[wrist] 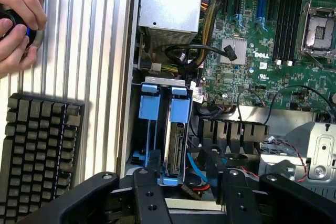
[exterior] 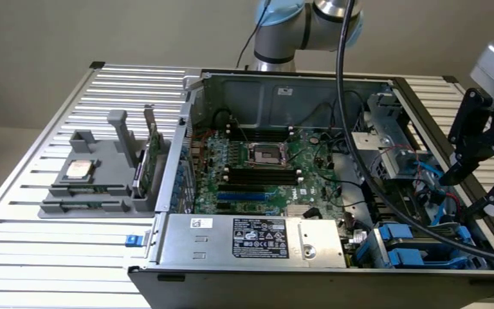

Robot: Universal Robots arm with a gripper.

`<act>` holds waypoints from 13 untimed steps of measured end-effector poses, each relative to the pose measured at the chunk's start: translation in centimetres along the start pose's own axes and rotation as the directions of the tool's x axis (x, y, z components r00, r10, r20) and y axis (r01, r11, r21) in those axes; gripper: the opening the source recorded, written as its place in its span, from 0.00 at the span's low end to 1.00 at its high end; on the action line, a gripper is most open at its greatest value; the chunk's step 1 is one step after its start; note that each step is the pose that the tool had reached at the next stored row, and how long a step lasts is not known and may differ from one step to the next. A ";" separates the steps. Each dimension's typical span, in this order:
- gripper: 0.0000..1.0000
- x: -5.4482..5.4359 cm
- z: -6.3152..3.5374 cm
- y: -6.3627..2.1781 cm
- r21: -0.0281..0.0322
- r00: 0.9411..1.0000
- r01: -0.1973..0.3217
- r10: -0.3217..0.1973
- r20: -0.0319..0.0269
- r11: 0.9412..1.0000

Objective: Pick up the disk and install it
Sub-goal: 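Insert the disk into the insertion slot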

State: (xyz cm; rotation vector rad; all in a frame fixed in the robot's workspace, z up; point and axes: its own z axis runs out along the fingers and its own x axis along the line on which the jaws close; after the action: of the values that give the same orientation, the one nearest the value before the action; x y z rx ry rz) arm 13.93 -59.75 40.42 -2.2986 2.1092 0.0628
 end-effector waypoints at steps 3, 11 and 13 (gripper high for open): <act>0.48 0.0 0.12 -0.21 -0.001 1.000 0.017 -0.017 0.000 1.000; 0.48 0.1 0.72 -0.71 -0.004 0.996 0.084 -0.084 -0.001 0.996; 0.48 0.1 0.86 -1.02 -0.004 0.996 0.094 -0.094 -0.001 0.996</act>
State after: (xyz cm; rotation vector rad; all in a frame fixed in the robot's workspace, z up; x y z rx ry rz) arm 14.94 -59.75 39.54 -2.3972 1.9995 0.0641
